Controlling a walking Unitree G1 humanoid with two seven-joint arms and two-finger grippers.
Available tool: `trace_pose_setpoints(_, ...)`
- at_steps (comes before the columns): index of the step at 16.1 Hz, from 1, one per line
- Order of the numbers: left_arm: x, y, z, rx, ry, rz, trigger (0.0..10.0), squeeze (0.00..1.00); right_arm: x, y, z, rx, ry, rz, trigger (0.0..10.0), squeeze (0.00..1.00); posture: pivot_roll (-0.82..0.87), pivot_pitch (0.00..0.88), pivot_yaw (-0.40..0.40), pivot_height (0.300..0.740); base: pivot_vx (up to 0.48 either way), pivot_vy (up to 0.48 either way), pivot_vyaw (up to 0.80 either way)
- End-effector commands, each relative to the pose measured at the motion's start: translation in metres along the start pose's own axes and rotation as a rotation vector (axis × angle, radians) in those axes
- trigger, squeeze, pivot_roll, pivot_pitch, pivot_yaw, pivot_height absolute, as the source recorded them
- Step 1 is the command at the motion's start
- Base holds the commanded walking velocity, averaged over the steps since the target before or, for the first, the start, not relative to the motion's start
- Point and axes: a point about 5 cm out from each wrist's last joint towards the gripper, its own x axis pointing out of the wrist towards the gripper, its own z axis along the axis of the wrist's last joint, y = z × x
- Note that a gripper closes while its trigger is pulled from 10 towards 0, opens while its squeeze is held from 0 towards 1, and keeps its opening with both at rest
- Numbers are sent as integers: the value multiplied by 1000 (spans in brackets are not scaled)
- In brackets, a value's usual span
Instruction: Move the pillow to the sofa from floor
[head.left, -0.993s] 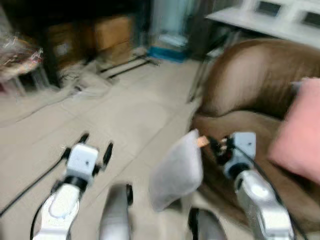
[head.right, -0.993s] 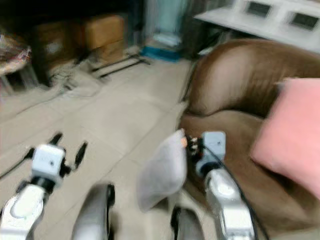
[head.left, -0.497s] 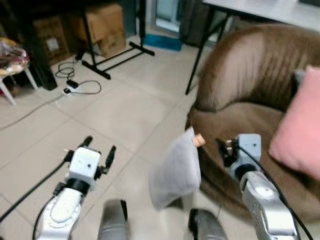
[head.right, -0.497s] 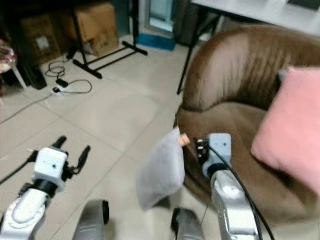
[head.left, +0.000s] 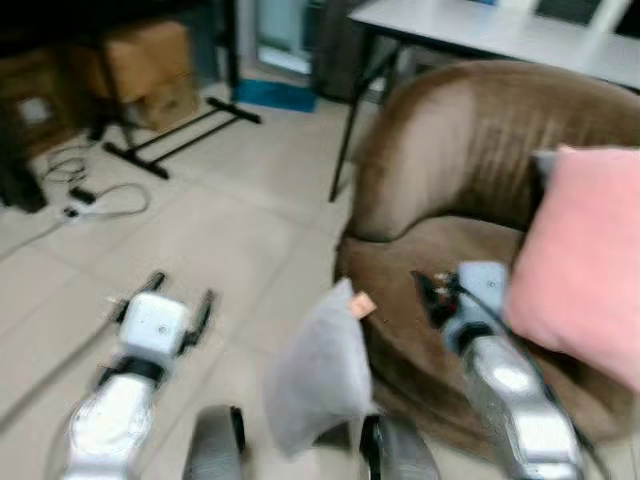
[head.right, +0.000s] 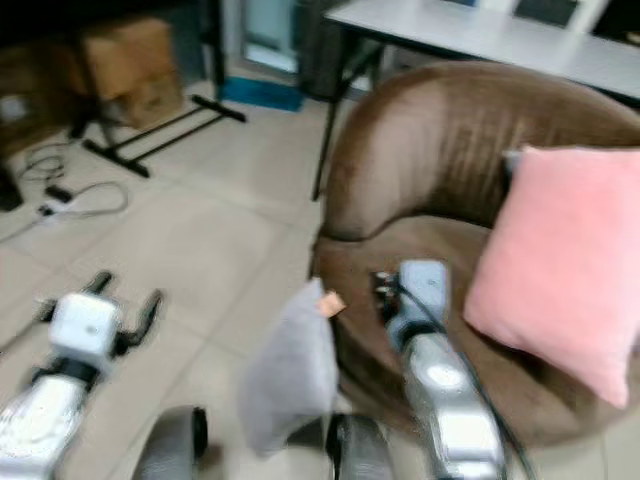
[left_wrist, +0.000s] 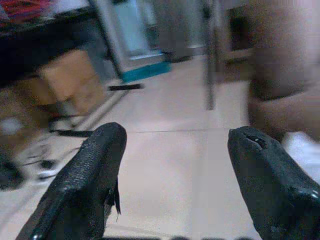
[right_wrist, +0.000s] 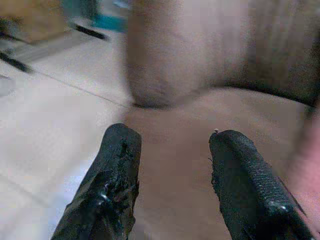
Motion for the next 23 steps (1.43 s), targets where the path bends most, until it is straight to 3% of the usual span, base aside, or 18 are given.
trace_pose_setpoints(1,-1,4,1,24,2,0,10000,0,2,2,0,15,19,26,10000,0,58,0,-72,571,0,0,0)
trace_pose_setpoints(4,-1,1,2,25,6,-48,10000,0,6,11,-6,71,62,126,10000,0,53,0,-70,571,0,0,0)
trace_pose_setpoints(8,-2,0,2,40,2,-154,10000,0,30,30,-15,41,113,272,10000,0,45,0,-65,536,0,0,0)
trace_pose_setpoints(10,-3,0,2,45,7,-173,10000,0,32,37,-19,27,135,307,10000,0,50,13,-68,526,0,0,0)
trace_pose_setpoints(11,-4,-3,0,50,20,-218,10000,0,37,55,-36,3,218,371,10000,0,57,36,-72,511,0,0,0)
trace_pose_setpoints(13,-6,-8,0,54,26,-273,10000,0,42,63,-41,18,240,386,10000,0,67,63,-72,501,0,0,0)
trace_pose_setpoints(14,-7,-9,0,57,26,-297,10000,0,45,65,-42,28,239,378,10000,1000,67,63,-72,501,0,0,0)
trace_pose_setpoints(17,-14,-14,0,52,36,-394,10000,0,57,66,-39,112,230,332,10000,1000,78,92,-68,501,0,0,0)
trace_pose_setpoints(20,-21,-16,0,57,63,-472,10000,0,67,62,-40,114,252,270,10000,1000,107,110,-71,501,0,0,0)
trace_pose_setpoints(23,-30,-18,1,28,85,-562,10000,0,69,69,-50,150,317,262,10000,1000,115,129,-66,501,0,0,0)
